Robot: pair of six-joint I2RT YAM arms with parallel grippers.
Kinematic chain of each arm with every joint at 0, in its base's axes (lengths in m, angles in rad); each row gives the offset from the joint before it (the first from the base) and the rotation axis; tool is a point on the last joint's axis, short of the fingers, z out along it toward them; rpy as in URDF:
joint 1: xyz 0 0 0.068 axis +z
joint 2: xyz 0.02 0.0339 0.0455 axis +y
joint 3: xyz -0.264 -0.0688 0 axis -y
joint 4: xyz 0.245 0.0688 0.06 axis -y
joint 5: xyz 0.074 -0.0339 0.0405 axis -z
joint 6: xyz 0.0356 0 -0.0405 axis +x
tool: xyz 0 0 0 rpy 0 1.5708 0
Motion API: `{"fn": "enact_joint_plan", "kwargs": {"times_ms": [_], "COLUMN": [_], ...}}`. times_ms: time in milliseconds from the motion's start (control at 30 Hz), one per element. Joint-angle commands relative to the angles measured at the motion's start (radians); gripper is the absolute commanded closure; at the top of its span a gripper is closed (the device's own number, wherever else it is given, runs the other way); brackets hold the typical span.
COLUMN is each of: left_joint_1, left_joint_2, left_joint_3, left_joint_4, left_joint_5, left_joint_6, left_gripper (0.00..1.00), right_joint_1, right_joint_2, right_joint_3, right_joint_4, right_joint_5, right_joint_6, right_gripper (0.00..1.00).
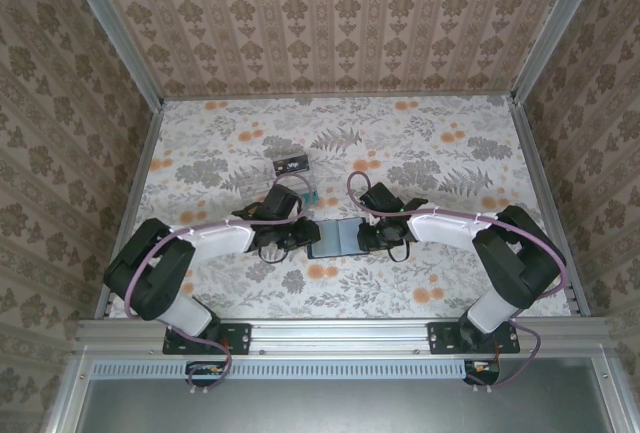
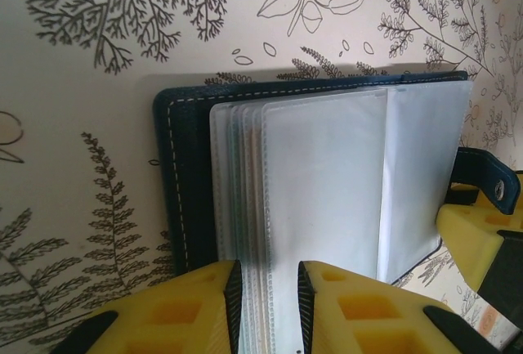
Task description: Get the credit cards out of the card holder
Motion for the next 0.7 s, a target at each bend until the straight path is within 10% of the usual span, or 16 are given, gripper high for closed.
{"fn": "enact_joint_plan", "kwargs": {"times_ms": [0, 667], "left_joint_1": [-0.009, -0.034], "left_joint_2": [0.020, 0.056], "left_joint_3": [0.024, 0.057], "left_joint_4": [0.028, 0.092], "left_joint_5": [0.029, 0.086], "left_joint_6": [0.005, 0.014], "left_gripper": [0.73, 0.68], "right_joint_1": [0.019, 0.028], "right_joint_2": [0.033, 0.047], "right_joint_3": [-0.001, 0.003], "right_joint_4": [0.001, 0.002], "right_joint_5": [-0.005, -0.007], "right_joint_6": [0.014, 0.020], "right_gripper": [0.74, 0.74]}}
